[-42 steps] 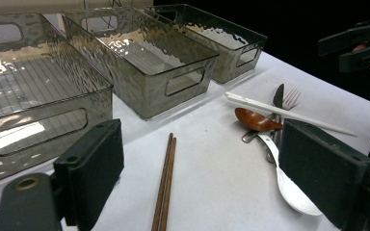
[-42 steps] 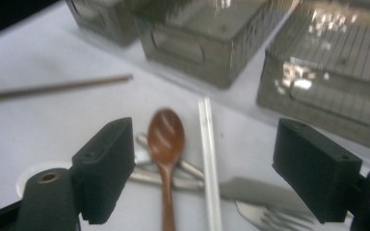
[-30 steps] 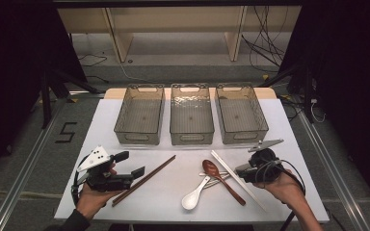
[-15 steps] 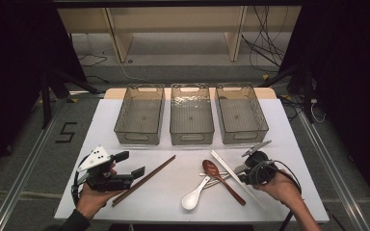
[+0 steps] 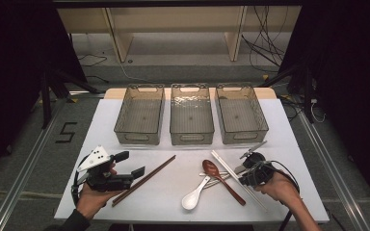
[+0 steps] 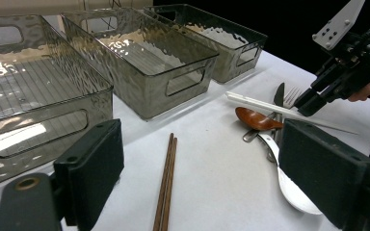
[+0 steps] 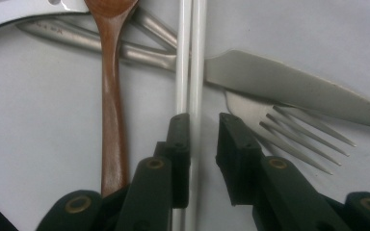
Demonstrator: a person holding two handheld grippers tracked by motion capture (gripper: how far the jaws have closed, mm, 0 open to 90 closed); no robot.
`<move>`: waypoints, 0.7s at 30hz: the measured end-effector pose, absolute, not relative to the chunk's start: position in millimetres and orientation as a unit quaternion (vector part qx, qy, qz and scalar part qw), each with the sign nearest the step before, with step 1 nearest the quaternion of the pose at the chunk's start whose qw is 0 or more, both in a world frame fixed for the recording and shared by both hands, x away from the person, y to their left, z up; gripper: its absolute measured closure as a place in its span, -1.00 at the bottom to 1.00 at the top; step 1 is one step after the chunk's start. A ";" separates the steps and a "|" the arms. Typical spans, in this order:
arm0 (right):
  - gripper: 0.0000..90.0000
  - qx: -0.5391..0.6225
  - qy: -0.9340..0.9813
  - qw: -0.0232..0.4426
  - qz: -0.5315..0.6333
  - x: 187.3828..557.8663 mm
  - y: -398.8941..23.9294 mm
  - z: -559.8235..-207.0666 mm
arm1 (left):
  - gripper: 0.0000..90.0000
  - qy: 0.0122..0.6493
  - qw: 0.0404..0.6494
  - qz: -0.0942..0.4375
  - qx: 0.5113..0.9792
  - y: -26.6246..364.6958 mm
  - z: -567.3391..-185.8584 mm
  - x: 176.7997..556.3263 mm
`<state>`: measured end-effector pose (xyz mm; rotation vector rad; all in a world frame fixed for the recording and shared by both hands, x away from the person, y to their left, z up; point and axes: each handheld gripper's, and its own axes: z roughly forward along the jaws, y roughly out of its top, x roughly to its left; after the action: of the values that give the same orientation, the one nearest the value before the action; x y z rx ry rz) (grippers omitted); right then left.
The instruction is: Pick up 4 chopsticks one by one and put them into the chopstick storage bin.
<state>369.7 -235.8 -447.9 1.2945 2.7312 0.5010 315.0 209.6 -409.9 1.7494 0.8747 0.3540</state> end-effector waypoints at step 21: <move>0.91 0.422 0.893 0.044 0.150 373.5 -234.0 -450.8 | -0.65 0.370 0.545 0.150 0.737 209.8 -409.7 315.3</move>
<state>373.5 -234.0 -450.8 1.2906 2.7287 0.4577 315.3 209.8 -409.7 1.7492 0.8765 0.3555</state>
